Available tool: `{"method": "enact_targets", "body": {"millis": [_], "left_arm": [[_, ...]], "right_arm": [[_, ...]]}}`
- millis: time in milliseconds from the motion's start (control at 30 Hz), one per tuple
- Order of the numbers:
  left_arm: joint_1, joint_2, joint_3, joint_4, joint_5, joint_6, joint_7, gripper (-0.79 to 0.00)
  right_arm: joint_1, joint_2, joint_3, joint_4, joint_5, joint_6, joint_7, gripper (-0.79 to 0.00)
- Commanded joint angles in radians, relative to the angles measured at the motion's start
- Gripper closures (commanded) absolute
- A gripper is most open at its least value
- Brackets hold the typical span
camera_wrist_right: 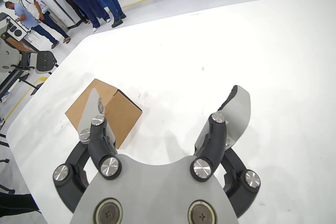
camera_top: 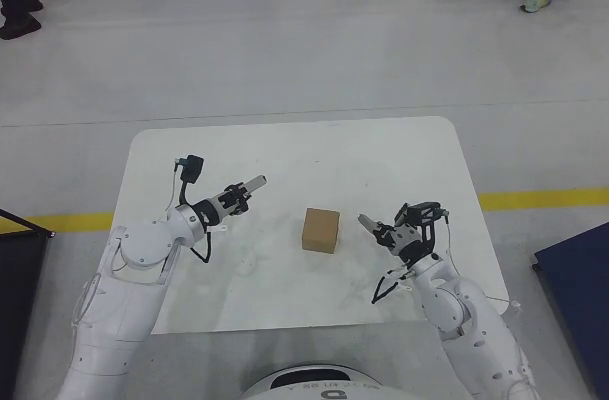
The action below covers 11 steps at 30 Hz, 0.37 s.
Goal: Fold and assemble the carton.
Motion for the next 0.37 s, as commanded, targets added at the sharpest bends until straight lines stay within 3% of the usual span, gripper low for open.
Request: {"method": "enact_targets", "body": {"millis": [0,333], "left_arm": [[0.000,0.000,0.000,0.000,0.000,0.000,0.000,-0.785],[0.000,0.000,0.000,0.000,0.000,0.000,0.000,-0.785]], "right_arm": [[0.000,0.000,0.000,0.000,0.000,0.000,0.000,-0.779],[0.000,0.000,0.000,0.000,0.000,0.000,0.000,-0.785]]}}
